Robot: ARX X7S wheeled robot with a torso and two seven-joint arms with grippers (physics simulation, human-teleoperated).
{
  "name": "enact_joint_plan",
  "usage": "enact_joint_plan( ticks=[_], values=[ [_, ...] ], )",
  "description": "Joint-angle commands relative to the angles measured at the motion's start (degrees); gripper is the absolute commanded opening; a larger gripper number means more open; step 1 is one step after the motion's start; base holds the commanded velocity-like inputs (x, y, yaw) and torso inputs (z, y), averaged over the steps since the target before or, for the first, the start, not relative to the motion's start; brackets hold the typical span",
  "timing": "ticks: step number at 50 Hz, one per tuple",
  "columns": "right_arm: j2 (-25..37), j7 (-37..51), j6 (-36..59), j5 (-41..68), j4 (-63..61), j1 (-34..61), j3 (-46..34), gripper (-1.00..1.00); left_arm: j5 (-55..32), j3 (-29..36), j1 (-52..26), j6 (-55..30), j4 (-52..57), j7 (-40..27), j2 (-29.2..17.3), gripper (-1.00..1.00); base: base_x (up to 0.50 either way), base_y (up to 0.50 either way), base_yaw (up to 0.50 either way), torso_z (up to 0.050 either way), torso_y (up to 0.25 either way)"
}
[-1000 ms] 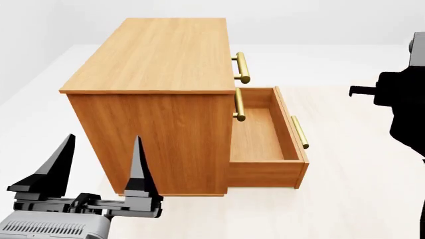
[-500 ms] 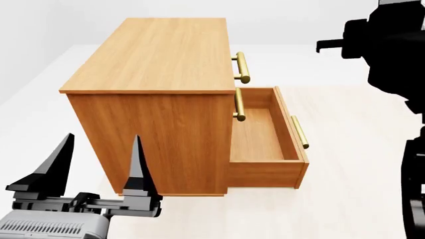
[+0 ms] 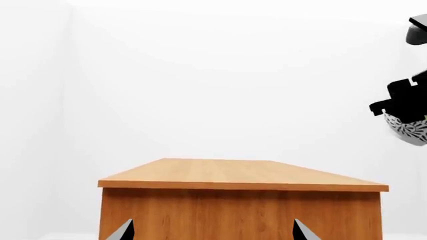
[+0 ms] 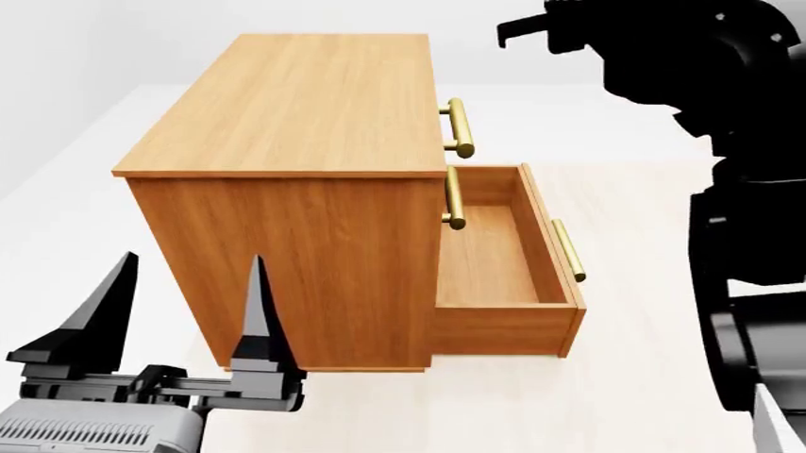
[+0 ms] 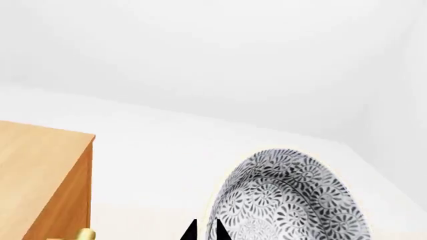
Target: Put the bowl on top of the cabinet.
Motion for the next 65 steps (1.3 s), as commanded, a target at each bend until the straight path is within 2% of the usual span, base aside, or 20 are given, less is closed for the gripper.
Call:
enact_joint_plan(
  ticks=[1, 22, 42, 52, 65],
  values=[
    [-4.55, -0.02, 1.03, 0.15, -0.67, 2.00, -2.20, -1.00, 0.14, 0.27, 0.19, 0.07, 0.22, -0.32, -0.17, 1.00, 0.00, 0.00, 0.00, 0.000, 0.000],
    [-10.15, 3.00, 5.59, 4.02, -6.87, 1.69, -2.66, -1.00, -0.19, 0.37, 0.15, 0.06, 0.69, -0.82, -0.59, 1.00, 0.00, 0.00, 0.00, 0.000, 0.000],
    [-12.24, 7.02, 6.96, 8.29, -11.73, -1.17, -5.74, -1.00, -0.41, 0.54, 0.05, 0.28, 0.63, -1.30, -0.79, 1.00, 0.00, 0.00, 0.00, 0.000, 0.001],
    [-13.07, 11.45, 7.04, 14.18, -12.70, -0.15, -8.08, -1.00, 0.15, 1.39, 0.18, 0.71, 0.33, -1.24, -0.73, 1.00, 0.00, 0.00, 0.00, 0.000, 0.001],
    [-12.90, 18.54, 2.47, 25.71, -9.05, 4.80, -13.70, -1.00, 0.04, 1.67, -0.01, 0.26, 0.84, -1.63, -0.95, 1.00, 0.00, 0.00, 0.00, 0.000, 0.001]
  ],
)
